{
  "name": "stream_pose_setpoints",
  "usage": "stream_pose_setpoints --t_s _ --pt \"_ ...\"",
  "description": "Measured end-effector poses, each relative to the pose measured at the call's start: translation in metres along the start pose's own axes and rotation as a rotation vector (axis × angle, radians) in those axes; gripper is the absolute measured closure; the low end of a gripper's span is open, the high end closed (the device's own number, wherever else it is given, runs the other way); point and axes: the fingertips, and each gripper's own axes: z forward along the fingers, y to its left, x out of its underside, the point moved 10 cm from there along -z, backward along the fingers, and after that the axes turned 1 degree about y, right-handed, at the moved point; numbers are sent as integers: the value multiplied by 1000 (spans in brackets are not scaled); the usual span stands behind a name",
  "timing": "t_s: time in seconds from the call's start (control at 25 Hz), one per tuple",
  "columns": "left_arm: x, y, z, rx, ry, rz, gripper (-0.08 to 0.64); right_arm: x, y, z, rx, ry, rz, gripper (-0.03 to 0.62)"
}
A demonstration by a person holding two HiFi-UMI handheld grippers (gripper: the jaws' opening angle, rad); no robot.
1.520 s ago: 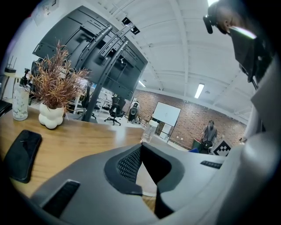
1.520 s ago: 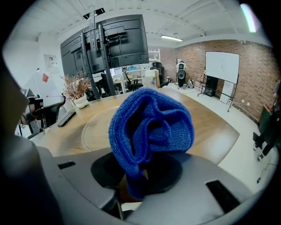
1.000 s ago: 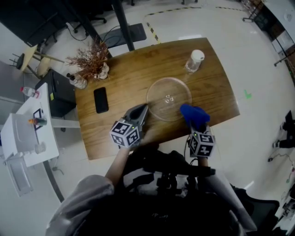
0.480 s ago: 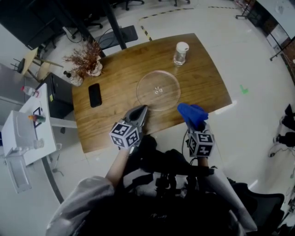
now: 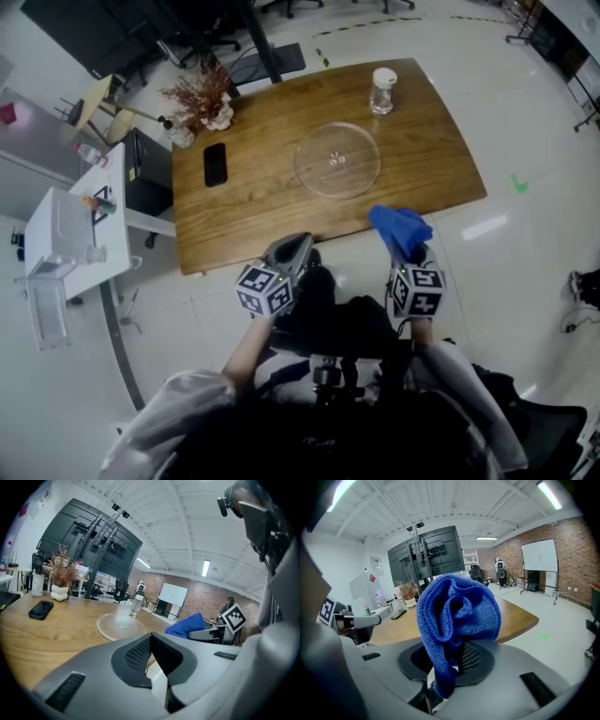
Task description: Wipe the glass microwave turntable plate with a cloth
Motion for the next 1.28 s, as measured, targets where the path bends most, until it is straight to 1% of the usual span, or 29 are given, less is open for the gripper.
stream_pose_setpoints --t_s 0.16,0.24,0.36,0.52,0.64,0.76,0.92,1.12,1.28 --pt "11 -1 -24 -49 7 -2 560 8 14 0 -45 -5 9 500" --pt "14 0 -31 -52 13 0 560 10 22 1 -60 -16 15 500" --pt "19 5 -39 -33 27 3 560 11 36 2 -61 -32 21 500" --pt "18 17 -51 8 33 16 560 11 54 1 -32 -58 43 500" --pt "19 28 -69 37 47 36 560 15 69 1 4 -67 75 500" --pt "15 44 -97 30 50 65 560 19 86 -4 35 -75 105 500" --pt "13 78 -128 23 39 72 560 29 120 -11 72 -94 133 500" --pt "23 99 -148 91 62 107 560 46 161 -24 108 -117 145 502" --pt "25 116 -152 128 51 94 560 60 199 -34 105 -116 130 502"
